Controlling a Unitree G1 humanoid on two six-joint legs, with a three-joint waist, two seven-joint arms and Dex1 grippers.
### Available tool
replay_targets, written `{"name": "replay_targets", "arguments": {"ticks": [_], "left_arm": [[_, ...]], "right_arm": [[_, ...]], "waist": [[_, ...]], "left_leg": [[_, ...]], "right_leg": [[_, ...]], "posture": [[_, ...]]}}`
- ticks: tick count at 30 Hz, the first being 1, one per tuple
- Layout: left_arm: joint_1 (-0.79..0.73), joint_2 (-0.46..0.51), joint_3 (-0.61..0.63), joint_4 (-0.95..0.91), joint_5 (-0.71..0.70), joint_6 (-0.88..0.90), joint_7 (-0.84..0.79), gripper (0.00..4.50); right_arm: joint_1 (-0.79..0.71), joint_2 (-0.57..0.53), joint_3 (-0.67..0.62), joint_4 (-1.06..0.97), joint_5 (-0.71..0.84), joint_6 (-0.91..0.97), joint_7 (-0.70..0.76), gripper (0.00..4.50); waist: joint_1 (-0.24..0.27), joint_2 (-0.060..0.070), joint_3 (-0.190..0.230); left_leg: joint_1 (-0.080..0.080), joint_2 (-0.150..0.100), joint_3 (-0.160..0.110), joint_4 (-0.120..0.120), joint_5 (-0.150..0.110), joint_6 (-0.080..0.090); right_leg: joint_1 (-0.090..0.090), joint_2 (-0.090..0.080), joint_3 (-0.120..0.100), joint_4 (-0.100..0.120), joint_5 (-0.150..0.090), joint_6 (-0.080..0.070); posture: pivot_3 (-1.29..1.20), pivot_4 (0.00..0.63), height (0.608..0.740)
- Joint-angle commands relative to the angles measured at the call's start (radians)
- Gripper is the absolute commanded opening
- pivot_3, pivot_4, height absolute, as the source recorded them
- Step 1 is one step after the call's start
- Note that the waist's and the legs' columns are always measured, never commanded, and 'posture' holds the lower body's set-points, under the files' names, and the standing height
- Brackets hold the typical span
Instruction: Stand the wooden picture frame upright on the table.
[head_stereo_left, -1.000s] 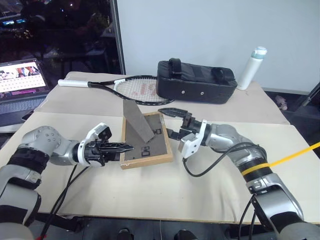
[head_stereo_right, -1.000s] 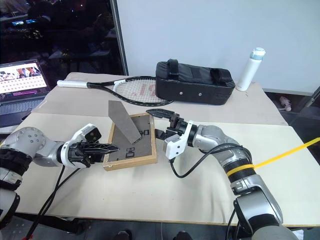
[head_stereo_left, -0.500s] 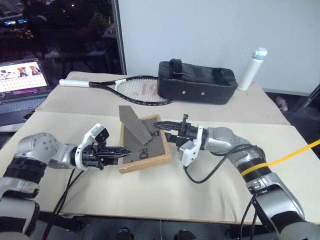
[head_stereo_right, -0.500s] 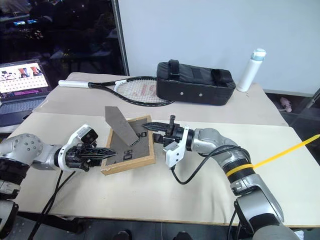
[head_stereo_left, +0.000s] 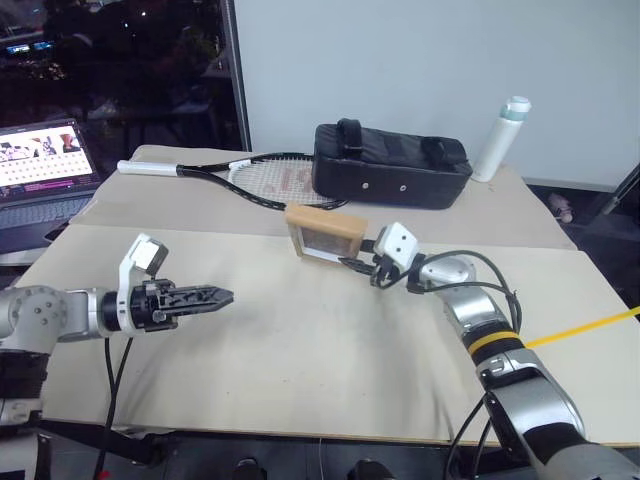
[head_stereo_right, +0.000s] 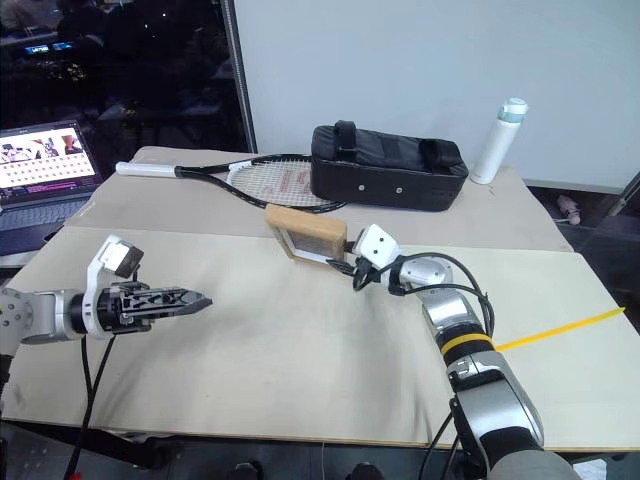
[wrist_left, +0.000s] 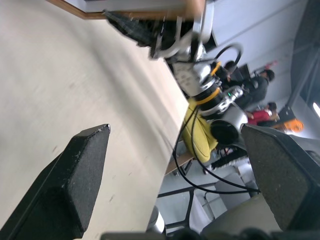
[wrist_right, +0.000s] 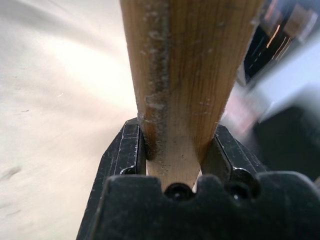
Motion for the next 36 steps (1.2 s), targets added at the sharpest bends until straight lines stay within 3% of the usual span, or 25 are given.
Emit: {"name": "replay_targets", "arguments": {"ticks": [1,9,14,23,30,36], "left_arm": [[0.017,-0.01,0.059,-0.067,0.006,-0.02,0.024,4.5],[0.058,-0.049,0.094,-0.127,0.026,-0.026,0.086,4.5],[0.086,-0.067,0.051,-0.205,0.047,-0.046,0.073,4.5],[0.066,-0.093,0.051,-0.167,0.076,-0.067,0.056,4.5],[0.135,-0.098,0.01,-0.227,0.168,-0.165,0.043,4.5],[0.145,-0.106,-0.022,-0.222,0.21,-0.21,0.034,4.5]], "right_arm": [[-0.045,0.016,-0.081,-0.045,0.129,0.277,0.061,1.26],[-0.053,0.014,-0.11,0.016,0.133,0.566,0.042,1.26],[-0.046,0.027,-0.084,0.025,0.128,0.638,0.107,1.26],[-0.075,0.039,-0.049,0.011,0.127,0.78,0.215,1.26],[-0.047,0.038,0.01,-0.049,0.133,0.869,0.323,1.26],[-0.043,0.05,0.013,-0.048,0.107,0.852,0.3,1.26]], "waist": [[0.0,0.0,0.0],[0.0,0.0,0.0],[0.001,0.0,0.0],[-0.01,0.0,0.0],[-0.023,0.0,0.0],[-0.025,0.0,-0.001]], "left_leg": [[0.0,0.0,0.0,0.0,0.0,0.0],[0.0,0.0,0.0,0.0,0.0,0.0],[0.0,0.0,0.0,-0.001,0.0,0.0],[0.001,0.0,0.0,-0.002,0.0,0.0],[0.002,0.0,0.0,-0.004,0.0,0.0],[0.002,0.0,0.0,-0.004,0.0,0.0]], "right_leg": [[0.0,0.0,0.0,0.0,0.0,0.0],[-0.001,0.0,0.0,0.0,-0.002,0.003],[0.0,0.0,0.0,-0.002,-0.002,0.003],[0.0,0.0,0.0,-0.001,-0.002,0.003],[0.001,0.0,0.0,-0.002,-0.003,0.003],[0.001,0.0,0.0,-0.002,-0.003,0.003]], "posture": [[0.0,0.15,0.677],[0.0,0.15,0.677],[0.0,0.15,0.677],[0.0,0.15,0.677],[0.0,0.15,0.677],[0.0,0.15,0.677]]}}
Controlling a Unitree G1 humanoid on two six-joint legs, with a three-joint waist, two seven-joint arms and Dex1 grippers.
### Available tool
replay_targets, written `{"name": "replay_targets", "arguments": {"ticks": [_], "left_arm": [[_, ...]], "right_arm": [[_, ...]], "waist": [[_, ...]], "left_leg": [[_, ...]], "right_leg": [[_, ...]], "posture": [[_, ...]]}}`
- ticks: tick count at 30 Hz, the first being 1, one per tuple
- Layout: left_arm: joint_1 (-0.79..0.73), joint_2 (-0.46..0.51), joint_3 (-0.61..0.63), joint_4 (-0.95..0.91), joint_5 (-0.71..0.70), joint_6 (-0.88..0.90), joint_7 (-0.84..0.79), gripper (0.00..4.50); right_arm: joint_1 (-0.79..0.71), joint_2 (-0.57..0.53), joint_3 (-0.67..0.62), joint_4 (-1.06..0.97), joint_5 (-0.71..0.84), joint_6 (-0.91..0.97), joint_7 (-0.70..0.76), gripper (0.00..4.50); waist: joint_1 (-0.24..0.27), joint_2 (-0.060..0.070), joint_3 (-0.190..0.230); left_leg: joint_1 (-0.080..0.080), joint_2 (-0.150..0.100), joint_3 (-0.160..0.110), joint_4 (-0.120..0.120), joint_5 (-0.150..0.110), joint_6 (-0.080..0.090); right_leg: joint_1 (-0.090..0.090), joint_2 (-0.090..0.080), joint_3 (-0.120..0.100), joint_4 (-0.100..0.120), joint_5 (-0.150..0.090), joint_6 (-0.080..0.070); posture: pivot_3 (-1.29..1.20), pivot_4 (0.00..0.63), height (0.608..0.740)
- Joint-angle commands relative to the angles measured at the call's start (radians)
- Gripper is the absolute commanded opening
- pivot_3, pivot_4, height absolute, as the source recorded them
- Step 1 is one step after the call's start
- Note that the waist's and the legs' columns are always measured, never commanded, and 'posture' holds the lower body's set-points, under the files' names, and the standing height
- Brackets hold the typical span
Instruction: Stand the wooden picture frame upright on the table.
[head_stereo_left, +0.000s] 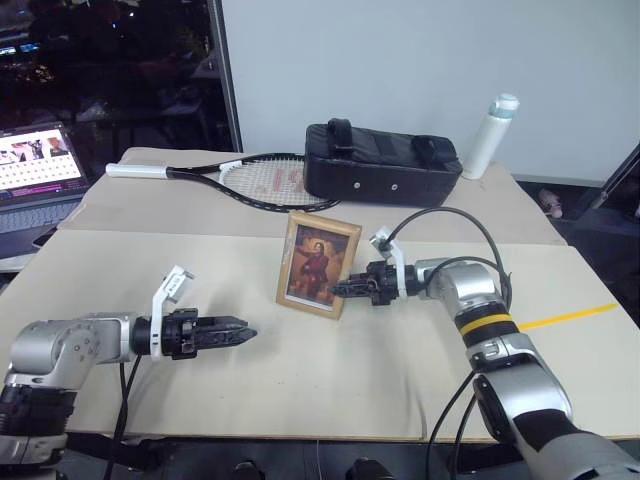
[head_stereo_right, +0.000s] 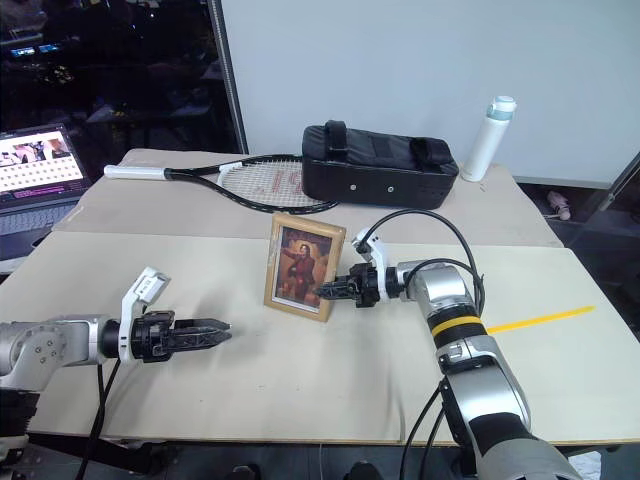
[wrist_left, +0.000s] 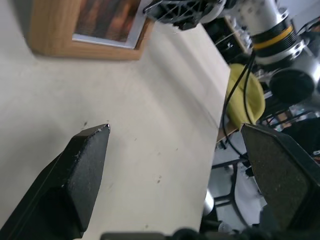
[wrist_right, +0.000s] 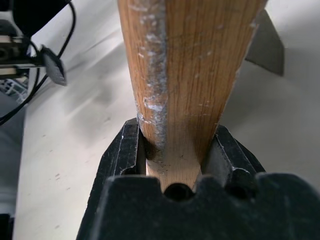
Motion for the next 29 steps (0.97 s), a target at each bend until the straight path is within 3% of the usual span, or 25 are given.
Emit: {"name": "replay_targets", "arguments": {"ticks": [1,3,5,12,14,18,20,24,29], "left_arm": [[-0.007,-0.003,-0.005,-0.014,0.019,-0.035,-0.016,4.5],[-0.012,-0.005,-0.011,-0.008,0.027,-0.041,-0.02,4.5],[-0.02,-0.002,-0.02,0.004,0.046,-0.059,-0.026,4.5],[0.004,0.003,-0.023,0.017,0.11,-0.148,-0.051,4.5],[0.029,-0.017,0.004,0.017,0.157,-0.224,0.0,4.5],[0.095,-0.094,0.103,-0.003,0.249,-0.427,0.14,4.5],[0.114,-0.118,0.133,-0.018,0.275,-0.458,0.205,4.5],[0.153,-0.164,0.155,-0.073,0.31,-0.513,0.29,4.5],[0.152,-0.193,0.116,-0.08,0.365,-0.542,0.344,4.5]], "right_arm": [[0.031,0.024,0.04,0.024,-0.014,0.026,-0.009,1.26],[0.028,0.021,0.027,0.013,0.004,0.059,-0.002,1.26],[0.039,0.003,0.007,-0.024,0.028,0.098,0.003,2.26],[0.166,-0.108,-0.051,-0.229,0.108,0.216,0.019,4.44],[0.258,-0.179,-0.087,-0.352,0.143,0.232,0.024,4.44],[0.463,-0.273,-0.223,-0.578,0.186,0.08,0.003,4.44],[0.549,-0.269,-0.303,-0.668,0.16,-0.064,-0.078,4.44],[0.652,-0.229,-0.408,-0.778,0.132,-0.171,-0.266,4.44],[0.716,-0.209,-0.412,-0.822,0.135,-0.203,-0.353,4.44]], "waist": [[-0.001,0.0,0.0],[-0.003,0.0,0.0],[-0.002,0.0,0.0],[0.01,0.001,0.0],[0.022,0.001,0.0],[0.037,0.001,0.0],[0.033,0.001,0.0],[0.023,0.001,0.0],[0.026,0.0,0.0]], "left_leg": [[0.0,0.0,0.0,0.0,0.0,0.0],[0.001,0.0,0.0,0.0,0.0,0.0],[0.001,0.0,0.0,0.0,0.0,0.0],[-0.003,0.0,0.0,0.001,0.0,0.0],[-0.003,0.0,0.0,0.0,0.0,0.0],[-0.003,0.0,0.0,-0.002,0.0,0.0],[-0.003,0.0,0.0,-0.002,0.0,0.0],[-0.002,0.0,0.0,0.0,0.0,0.0],[-0.002,0.0,0.0,0.001,0.0,0.0]], "right_leg": [[0.0,0.0,0.0,0.0,0.0,0.0],[0.0,0.0,0.0,0.0,0.0,0.0],[0.0,0.0,0.0,0.0,0.0,0.0],[-0.002,0.0,0.0,0.0,0.0,0.0],[-0.001,0.0,0.0,-0.001,0.0,0.0],[-0.001,-0.001,0.0,-0.006,0.0,0.0],[-0.001,0.0,0.0,-0.007,0.0,0.0],[0.002,-0.001,0.0,-0.008,0.002,0.002],[0.003,-0.001,0.0,-0.008,0.002,0.003]], "posture": [[0.0,0.15,0.677],[0.0,0.15,0.677],[0.0,0.15,0.677],[0.0,0.15,0.677],[0.0,0.15,0.677],[0.0,0.15,0.677],[0.0,0.15,0.677],[0.0,0.15,0.677],[0.0,0.15,0.677]]}}
